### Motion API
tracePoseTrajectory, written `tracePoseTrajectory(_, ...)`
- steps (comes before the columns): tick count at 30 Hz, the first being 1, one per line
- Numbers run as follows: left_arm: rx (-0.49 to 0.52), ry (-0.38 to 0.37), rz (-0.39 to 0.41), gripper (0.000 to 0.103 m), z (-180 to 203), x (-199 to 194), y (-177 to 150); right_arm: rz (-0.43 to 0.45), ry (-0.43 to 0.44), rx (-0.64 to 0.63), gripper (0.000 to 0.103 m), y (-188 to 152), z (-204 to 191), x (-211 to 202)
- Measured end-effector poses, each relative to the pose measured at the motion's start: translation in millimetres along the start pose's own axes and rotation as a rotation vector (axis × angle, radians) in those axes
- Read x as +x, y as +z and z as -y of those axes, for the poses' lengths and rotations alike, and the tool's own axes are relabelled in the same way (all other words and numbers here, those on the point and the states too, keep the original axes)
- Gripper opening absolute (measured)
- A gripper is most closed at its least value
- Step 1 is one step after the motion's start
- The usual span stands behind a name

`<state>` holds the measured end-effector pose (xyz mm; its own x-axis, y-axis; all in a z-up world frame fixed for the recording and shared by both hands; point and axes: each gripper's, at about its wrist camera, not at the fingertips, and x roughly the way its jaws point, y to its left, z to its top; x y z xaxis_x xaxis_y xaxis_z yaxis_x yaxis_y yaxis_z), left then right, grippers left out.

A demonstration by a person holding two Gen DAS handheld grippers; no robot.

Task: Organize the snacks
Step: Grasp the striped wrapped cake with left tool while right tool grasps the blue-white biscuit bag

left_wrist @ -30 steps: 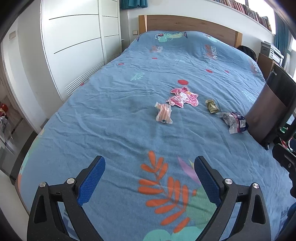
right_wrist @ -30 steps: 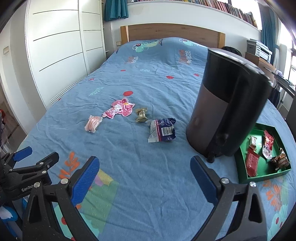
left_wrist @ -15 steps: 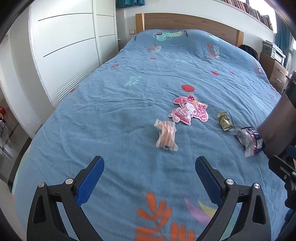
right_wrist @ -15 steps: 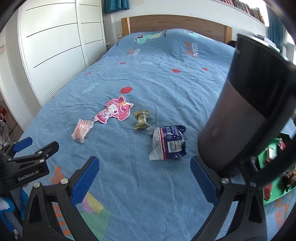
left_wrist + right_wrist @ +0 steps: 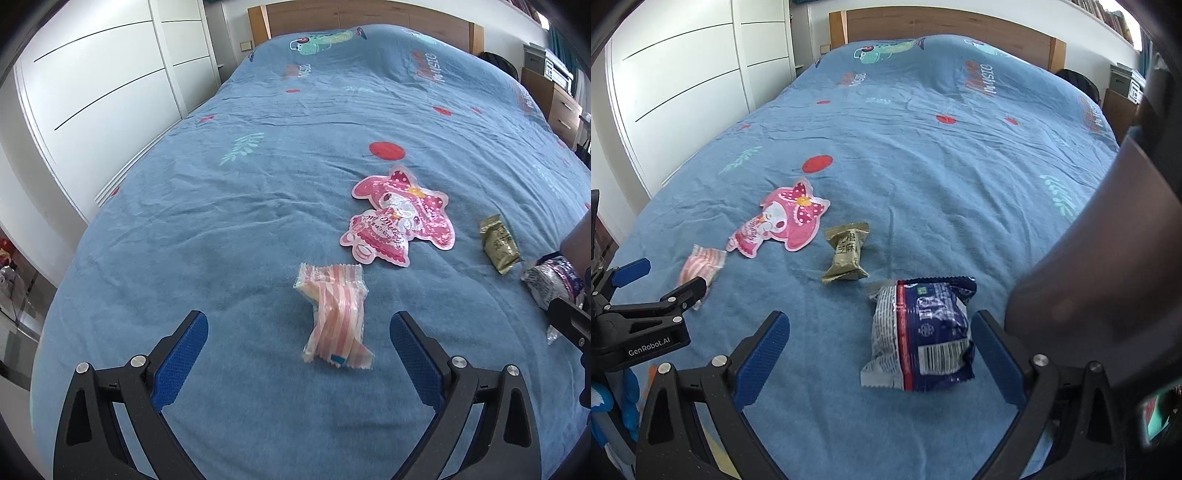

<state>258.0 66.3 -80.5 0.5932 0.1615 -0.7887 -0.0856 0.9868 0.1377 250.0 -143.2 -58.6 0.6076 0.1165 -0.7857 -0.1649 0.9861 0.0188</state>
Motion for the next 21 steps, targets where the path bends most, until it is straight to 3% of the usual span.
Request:
tracePoseTrajectory(10, -0.017, -0.031, -0.066, 0.096, 8.2, 34.1, 5.1, -0.072, -0.011, 0.002, 0.103, 0.9, 10.5, 38.7)
tracePoseTrajectory(13, -0.029, -0.065, -0.083, 0.091, 6.9, 39.6, 6.1, -0.075, -0.011, 0.011, 0.103, 0.3, 11.6, 42.9)
tracePoseTrajectory(16, -0.044, -0.092, -0.090, 0.074, 4.7, 41.0, 6.6, -0.083, -0.013, 0.038, 0.103, -0.6, 16.6, 45.6)
tracePoseTrajectory(21, -0.042, -0.116, -0.084, 0.035, 7.5, 36.1, 7.6, -0.076, 0.001, 0.044, 0.103, -1.4, 18.9, 42.1)
